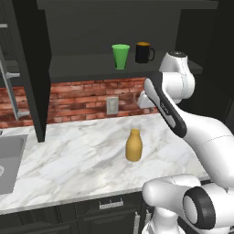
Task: There is a tray on the dining counter. Grab the cup, mug, and pitcher and place them on the tray. The pitcher may be placed next to the tray if it cannot fit the tray.
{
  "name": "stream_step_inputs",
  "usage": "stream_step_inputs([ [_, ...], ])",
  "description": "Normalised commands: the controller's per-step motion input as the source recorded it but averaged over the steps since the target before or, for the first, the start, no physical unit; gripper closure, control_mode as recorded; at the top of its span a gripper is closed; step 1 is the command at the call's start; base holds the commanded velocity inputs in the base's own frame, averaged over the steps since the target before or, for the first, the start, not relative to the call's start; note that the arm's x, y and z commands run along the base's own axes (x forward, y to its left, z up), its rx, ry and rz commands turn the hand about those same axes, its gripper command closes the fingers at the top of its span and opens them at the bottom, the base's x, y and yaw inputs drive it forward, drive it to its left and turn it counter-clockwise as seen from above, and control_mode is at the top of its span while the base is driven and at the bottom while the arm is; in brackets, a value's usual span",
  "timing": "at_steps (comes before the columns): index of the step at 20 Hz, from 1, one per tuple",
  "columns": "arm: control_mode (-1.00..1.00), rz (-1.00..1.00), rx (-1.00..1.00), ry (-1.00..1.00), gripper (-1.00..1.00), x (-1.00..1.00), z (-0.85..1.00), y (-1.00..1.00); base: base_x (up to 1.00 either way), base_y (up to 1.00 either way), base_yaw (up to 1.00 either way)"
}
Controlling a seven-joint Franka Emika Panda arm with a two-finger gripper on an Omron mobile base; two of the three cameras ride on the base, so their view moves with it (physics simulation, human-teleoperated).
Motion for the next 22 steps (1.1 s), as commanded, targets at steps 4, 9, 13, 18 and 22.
stream_step_inputs([
  [4,-1.0,-0.01,0.0,0.01,-1.0,0.0,0.06,0.04,0.0,0.0,0.0],
  [9,-1.0,-0.06,0.0,0.0,-1.0,0.0,0.1,0.05,0.0,0.0,0.0],
  [13,-1.0,-0.14,0.0,-0.05,-1.0,-0.22,0.23,0.11,0.0,0.0,0.0],
  [18,-1.0,-0.16,0.04,-0.09,-1.0,-0.4,0.34,0.04,0.0,0.0,0.0],
  [22,-1.0,-0.25,0.09,-0.07,-1.0,-0.32,0.33,0.0,0.0,0.0,0.0],
])
